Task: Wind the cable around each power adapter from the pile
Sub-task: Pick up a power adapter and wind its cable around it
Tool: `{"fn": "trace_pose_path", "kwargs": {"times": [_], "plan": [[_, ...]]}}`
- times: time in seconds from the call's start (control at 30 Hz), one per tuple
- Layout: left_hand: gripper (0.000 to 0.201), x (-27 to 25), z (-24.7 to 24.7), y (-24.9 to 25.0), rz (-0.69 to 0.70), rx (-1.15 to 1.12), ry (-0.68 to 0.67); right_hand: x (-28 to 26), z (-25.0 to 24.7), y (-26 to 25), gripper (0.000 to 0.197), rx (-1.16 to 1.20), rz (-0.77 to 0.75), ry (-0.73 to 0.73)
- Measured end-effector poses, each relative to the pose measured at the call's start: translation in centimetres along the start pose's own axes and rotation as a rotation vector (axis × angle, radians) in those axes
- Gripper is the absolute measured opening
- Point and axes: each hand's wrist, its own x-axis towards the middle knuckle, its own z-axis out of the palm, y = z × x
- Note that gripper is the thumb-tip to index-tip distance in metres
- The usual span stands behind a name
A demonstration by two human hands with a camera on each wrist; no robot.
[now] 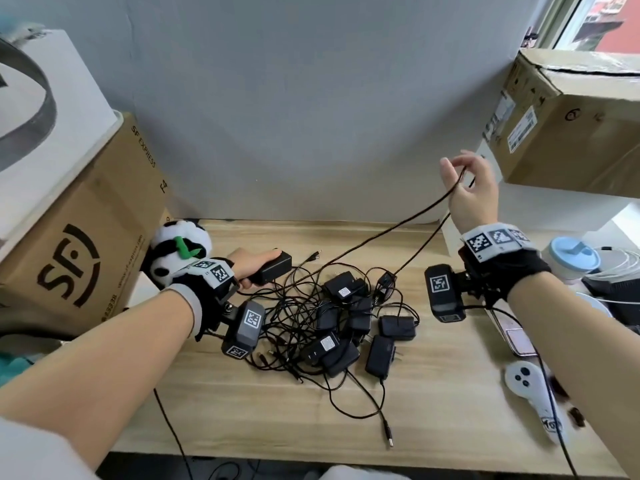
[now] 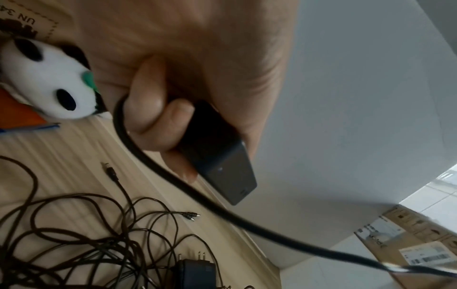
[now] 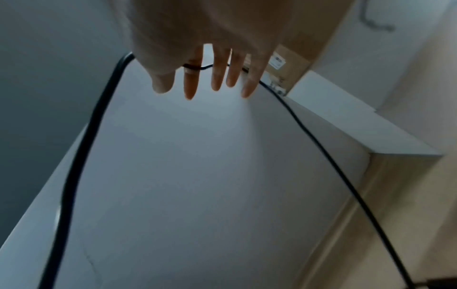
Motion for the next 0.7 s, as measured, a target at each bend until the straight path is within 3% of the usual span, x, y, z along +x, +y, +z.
{"fn": "trace_pose_path", "kwargs": {"times": [0.17, 0.27, 0.43, 0.6, 0.7], "plan": [[0.051, 1.1, 0.2, -1.1, -0.004, -0.121, 0.012, -0.2, 0.0, -0.1, 0.021, -0.057, -0.038, -0.044], [0.053, 1.5, 0.3, -1.2, 0.028, -0.198, -0.018, -1.0, 0.0, -0.3, 0.012, -0.054, -0.135, -0.064], [0.056, 1.6, 1.5, 0.2, 0.107, -0.208, -0.094, 0.3, -0.4, -3.8, 0.021, -0.176, -0.324, -0.021], [0.042, 1.5, 3.2, 1.3, 0.185, -0.235, -0.136, 1.6, -0.8, -8.5, 0.018, -0.153, -0.447, 0.040], [0.036, 1.4, 3.8, 1.4, 0.194, -0.303, -0.121, 1.5, -0.9, -9.2, 0.015, -0.124, -0.470, -0.014]]}}
